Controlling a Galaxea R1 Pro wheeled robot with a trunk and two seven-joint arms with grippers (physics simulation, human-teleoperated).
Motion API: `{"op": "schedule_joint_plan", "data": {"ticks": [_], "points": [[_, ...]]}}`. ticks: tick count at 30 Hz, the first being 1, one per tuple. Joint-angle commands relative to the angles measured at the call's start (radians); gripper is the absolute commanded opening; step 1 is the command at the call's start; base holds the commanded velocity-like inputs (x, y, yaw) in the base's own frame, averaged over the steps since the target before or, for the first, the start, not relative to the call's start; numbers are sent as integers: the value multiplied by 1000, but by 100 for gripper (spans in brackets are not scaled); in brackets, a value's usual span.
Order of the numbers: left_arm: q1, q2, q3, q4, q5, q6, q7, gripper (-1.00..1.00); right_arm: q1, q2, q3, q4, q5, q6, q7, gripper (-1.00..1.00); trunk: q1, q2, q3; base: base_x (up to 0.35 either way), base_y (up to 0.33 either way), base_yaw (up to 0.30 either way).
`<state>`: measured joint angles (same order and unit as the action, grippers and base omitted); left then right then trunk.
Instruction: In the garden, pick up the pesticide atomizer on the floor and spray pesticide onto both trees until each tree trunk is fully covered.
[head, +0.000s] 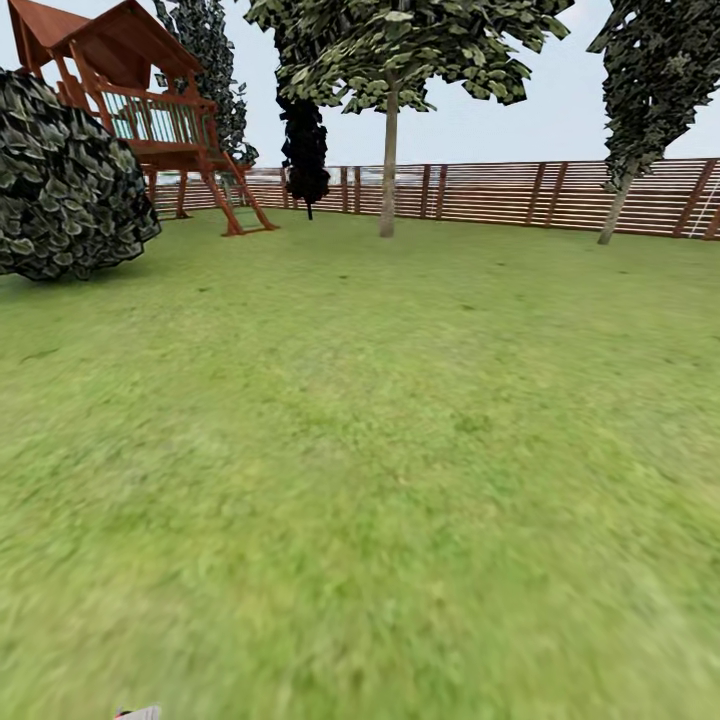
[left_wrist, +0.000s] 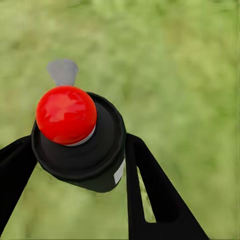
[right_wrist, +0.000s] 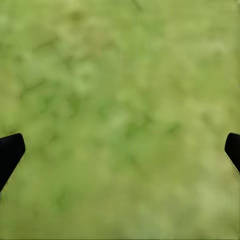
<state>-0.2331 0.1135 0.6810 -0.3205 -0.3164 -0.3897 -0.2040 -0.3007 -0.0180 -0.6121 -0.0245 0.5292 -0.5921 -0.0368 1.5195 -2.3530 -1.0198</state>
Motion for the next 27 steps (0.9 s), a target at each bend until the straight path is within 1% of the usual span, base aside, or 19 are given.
{"op": "schedule_joint_plan", "data": {"ticks": [1, 27], "points": [[0, 0, 0, 0, 0, 0, 0, -100, 0, 0, 0, 0, 0, 0, 0, 100, 0, 0, 0, 341, 0, 0], [0, 0, 0, 0, 0, 0, 0, -100, 0, 0, 0, 0, 0, 0, 0, 100, 0, 0, 0, 341, 0, 0]]}}
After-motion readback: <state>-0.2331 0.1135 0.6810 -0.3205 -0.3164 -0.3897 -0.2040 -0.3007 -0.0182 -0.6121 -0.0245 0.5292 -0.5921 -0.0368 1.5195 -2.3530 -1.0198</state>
